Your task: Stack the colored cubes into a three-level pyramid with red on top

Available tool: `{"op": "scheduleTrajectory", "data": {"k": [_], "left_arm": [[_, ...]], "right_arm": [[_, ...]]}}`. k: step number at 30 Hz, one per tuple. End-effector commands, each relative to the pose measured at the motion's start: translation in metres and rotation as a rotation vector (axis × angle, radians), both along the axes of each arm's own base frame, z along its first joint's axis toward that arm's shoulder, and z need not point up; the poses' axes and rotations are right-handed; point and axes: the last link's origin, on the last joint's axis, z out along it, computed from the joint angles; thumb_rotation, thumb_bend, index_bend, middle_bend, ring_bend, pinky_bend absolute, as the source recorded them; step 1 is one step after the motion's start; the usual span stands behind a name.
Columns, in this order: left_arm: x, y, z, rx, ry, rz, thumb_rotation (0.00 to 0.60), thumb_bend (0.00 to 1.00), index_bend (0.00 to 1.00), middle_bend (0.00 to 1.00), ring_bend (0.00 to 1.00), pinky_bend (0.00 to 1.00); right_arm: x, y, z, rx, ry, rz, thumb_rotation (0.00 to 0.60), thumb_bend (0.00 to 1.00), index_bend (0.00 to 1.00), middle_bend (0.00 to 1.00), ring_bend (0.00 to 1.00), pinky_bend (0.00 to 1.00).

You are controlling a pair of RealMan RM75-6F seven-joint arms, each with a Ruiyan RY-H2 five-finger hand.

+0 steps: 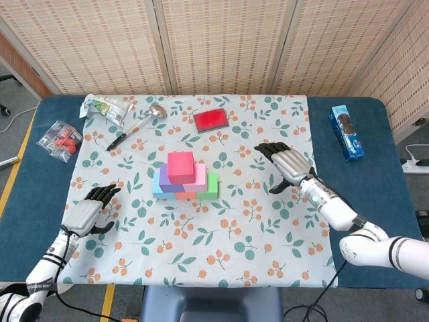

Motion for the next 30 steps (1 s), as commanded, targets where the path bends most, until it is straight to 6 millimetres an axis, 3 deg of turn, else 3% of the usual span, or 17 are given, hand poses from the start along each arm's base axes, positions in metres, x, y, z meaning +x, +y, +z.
{"op": "scheduleTrajectory", "data": {"k": [1, 4, 8, 12, 21, 30], "left_arm": [[-0.004, 0.004, -0.01, -0.033, 0.042, 0.023, 0.6, 0.36, 0.06, 0.0, 0.0, 0.04], [-0.002, 0.011, -0.015, -0.043, 0.063, 0.026, 0.6, 0.36, 0.05, 0.0, 0.0, 0.03], [0.001, 0.017, -0.025, -0.063, 0.087, 0.027, 0.6, 0.36, 0.04, 0.0, 0.0, 0.02], [0.005, 0.025, -0.036, -0.088, 0.108, 0.024, 0.6, 0.36, 0.03, 0.0, 0.0, 0.0], [0.012, 0.036, -0.046, -0.099, 0.102, 0.023, 0.6, 0.36, 0.0, 0.0, 0.0, 0.0], [0.022, 0.041, -0.055, -0.117, 0.09, -0.009, 0.6, 0.36, 0.0, 0.0, 0.0, 0.0]], "right_arm": [[-0.014, 0.003, -0.016, 0.039, 0.043, 0.003, 0.6, 0.02, 0.0, 0.03, 0.0, 0.0], [-0.011, 0.001, -0.031, 0.082, 0.082, 0.021, 0.584, 0.04, 0.0, 0.03, 0.0, 0.0], [-0.003, 0.001, -0.054, 0.145, 0.132, 0.055, 0.395, 0.08, 0.0, 0.03, 0.0, 0.0], [0.006, -0.001, -0.073, 0.18, 0.152, 0.075, 0.303, 0.09, 0.0, 0.01, 0.0, 0.0], [0.018, 0.0, -0.094, 0.2, 0.131, 0.095, 0.255, 0.09, 0.0, 0.01, 0.0, 0.0], [0.02, 0.003, -0.104, 0.209, 0.117, 0.103, 0.254, 0.09, 0.0, 0.01, 0.0, 0.0]]}}
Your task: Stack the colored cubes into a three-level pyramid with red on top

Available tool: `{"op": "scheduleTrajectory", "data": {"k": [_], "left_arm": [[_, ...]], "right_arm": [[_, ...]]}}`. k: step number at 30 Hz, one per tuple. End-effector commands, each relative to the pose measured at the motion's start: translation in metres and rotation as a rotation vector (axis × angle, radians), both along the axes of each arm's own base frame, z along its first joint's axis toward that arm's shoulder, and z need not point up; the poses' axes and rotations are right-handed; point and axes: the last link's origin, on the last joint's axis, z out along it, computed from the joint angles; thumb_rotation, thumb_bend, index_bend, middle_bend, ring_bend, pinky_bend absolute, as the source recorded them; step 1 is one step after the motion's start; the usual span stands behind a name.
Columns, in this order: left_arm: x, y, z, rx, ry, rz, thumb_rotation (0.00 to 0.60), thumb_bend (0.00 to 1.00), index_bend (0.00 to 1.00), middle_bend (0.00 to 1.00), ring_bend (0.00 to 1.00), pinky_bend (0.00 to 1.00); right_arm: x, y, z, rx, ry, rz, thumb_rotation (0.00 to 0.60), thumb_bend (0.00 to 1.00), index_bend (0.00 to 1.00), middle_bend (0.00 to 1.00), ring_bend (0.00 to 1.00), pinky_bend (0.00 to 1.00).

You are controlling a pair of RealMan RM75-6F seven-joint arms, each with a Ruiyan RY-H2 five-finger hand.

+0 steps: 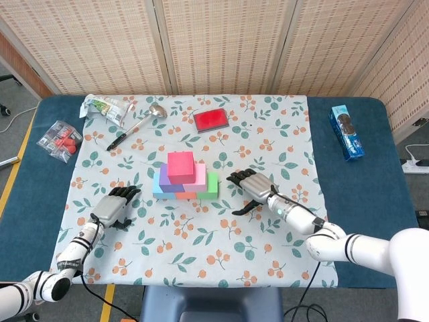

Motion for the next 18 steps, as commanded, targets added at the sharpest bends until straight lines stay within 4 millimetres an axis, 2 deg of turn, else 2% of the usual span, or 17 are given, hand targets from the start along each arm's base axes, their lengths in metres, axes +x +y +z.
{"op": "scheduleTrajectory", "data": {"k": [1, 18], "left_arm": [[0.003, 0.001, -0.002, -0.003, -0.005, -0.008, 0.6, 0.36, 0.0, 0.0, 0.0, 0.0], [0.025, 0.008, -0.013, -0.03, -0.017, -0.064, 0.6, 0.36, 0.0, 0.0, 0.0, 0.0]], "right_arm": [[0.001, 0.001, -0.002, 0.004, -0.004, -0.001, 0.254, 0.09, 0.0, 0.01, 0.0, 0.0], [0.007, 0.003, -0.01, 0.022, -0.031, -0.007, 0.255, 0.09, 0.0, 0.01, 0.0, 0.0]]}}
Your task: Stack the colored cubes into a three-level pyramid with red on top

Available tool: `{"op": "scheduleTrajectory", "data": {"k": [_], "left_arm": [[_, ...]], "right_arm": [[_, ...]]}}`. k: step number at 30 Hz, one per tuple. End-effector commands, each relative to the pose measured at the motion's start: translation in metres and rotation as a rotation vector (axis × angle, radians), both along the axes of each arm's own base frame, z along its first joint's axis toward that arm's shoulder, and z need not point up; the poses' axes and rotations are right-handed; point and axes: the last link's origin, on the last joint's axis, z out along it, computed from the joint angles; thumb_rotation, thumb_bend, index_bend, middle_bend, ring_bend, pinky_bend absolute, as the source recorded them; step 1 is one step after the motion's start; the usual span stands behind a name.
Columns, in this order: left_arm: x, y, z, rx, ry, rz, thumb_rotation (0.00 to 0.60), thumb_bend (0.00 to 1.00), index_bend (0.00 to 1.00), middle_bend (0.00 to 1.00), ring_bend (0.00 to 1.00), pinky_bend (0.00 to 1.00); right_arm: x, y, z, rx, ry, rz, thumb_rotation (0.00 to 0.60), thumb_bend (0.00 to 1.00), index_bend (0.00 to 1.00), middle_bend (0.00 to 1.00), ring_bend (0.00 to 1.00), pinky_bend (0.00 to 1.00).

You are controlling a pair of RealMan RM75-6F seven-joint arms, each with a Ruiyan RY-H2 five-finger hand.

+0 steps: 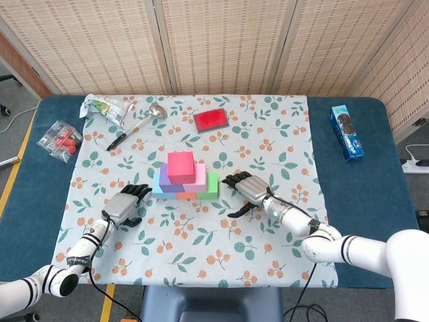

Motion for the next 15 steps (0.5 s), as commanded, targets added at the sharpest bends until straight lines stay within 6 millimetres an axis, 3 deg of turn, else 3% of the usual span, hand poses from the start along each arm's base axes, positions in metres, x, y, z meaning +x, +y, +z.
{"op": "scheduleTrajectory", "data": {"k": [1, 15], "left_arm": [[0.0019, 0.0005, -0.0017, -0.004, 0.002, -0.005, 0.6, 0.36, 0.0, 0.0, 0.0, 0.0], [0.0098, 0.0039, -0.0076, -0.018, 0.017, -0.03, 0.6, 0.36, 0.0, 0.0, 0.0, 0.0]], "right_arm": [[0.0011, -0.0001, -0.0008, 0.001, -0.004, -0.001, 0.256, 0.09, 0.0, 0.01, 0.0, 0.0], [0.0053, -0.0014, -0.0063, 0.007, -0.021, -0.007, 0.256, 0.09, 0.0, 0.01, 0.0, 0.0]]}}
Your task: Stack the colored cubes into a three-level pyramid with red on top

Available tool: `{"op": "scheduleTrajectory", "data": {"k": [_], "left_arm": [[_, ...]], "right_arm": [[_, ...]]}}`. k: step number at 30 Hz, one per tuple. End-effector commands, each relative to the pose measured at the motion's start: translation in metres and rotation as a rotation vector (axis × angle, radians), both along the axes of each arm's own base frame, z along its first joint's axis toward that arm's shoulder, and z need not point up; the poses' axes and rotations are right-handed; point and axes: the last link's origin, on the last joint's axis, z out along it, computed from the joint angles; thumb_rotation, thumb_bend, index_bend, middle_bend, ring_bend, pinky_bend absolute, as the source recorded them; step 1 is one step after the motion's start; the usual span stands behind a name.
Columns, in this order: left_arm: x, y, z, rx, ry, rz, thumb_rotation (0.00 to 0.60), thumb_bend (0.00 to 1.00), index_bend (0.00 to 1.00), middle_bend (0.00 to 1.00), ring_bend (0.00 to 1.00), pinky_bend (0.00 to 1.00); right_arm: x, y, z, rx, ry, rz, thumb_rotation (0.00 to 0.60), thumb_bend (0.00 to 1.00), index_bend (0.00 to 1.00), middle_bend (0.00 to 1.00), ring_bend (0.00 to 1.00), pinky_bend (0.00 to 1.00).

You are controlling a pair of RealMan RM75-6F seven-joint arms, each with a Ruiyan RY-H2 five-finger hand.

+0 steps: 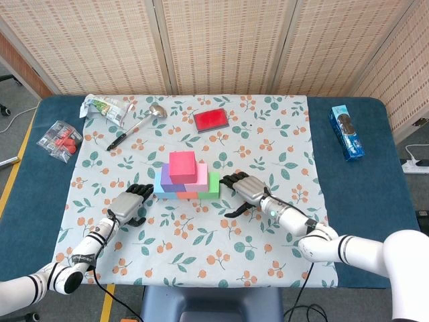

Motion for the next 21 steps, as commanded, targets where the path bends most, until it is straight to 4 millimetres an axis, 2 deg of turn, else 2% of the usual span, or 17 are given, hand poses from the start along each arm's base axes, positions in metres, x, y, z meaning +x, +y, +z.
{"op": "scheduleTrajectory", "data": {"k": [1, 21], "left_arm": [[0.001, 0.0002, -0.0007, 0.0, 0.0, -0.002, 0.6, 0.36, 0.0, 0.0, 0.0, 0.0], [0.0027, 0.0, -0.0018, -0.002, 0.01, -0.011, 0.6, 0.36, 0.0, 0.0, 0.0, 0.0]], "right_arm": [[0.0006, 0.0, -0.0008, 0.002, -0.002, -0.002, 0.257, 0.09, 0.0, 0.01, 0.0, 0.0], [0.0045, -0.0001, -0.0047, 0.007, -0.013, -0.003, 0.26, 0.09, 0.0, 0.01, 0.0, 0.0]]}}
